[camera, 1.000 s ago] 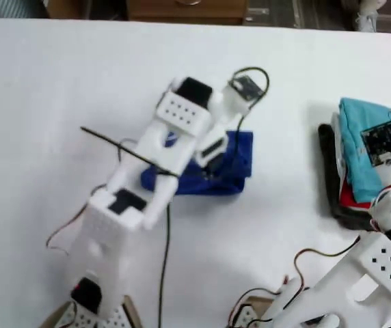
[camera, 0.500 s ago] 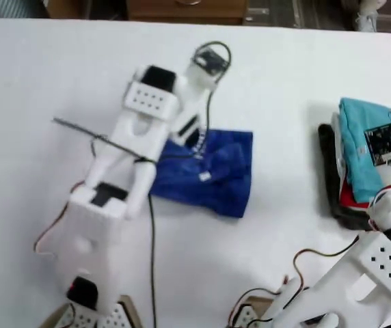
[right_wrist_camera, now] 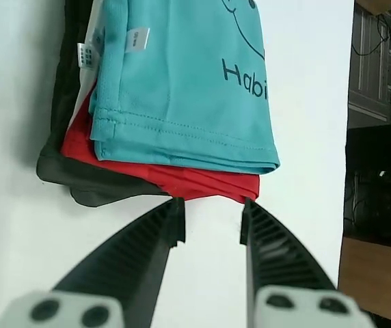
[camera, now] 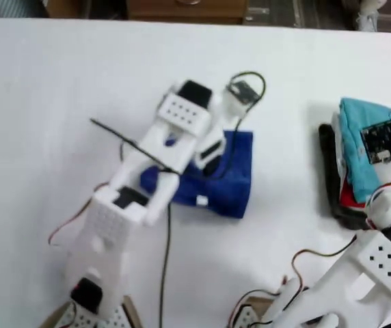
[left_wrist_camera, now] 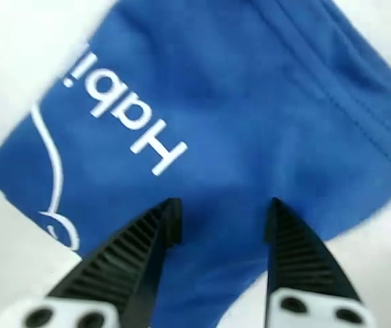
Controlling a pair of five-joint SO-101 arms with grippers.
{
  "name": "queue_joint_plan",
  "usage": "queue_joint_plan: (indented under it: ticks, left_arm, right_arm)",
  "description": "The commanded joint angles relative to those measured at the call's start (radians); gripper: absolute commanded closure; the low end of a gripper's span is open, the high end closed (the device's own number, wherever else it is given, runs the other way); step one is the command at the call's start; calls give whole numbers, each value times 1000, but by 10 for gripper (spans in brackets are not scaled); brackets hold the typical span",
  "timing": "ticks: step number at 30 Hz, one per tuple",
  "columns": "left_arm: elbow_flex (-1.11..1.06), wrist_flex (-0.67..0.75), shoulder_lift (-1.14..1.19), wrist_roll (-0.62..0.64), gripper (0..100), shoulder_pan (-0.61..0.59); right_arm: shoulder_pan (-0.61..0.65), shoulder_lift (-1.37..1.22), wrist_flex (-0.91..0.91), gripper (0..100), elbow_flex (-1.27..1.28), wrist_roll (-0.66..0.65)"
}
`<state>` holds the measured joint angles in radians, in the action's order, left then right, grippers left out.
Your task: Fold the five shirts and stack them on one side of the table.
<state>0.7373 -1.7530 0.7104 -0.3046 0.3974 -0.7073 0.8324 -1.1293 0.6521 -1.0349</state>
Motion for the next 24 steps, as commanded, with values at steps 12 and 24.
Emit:
queue_joint_plan:
  ticks: [12, 24]
  left_arm:
    - [211, -28, -158, 0, 778, -328]
    - [180, -26, -178, 0, 778, -744]
  right_arm:
    - [364, 19, 19, 824, 192, -44]
    - [1003, 18, 28, 822, 201, 8]
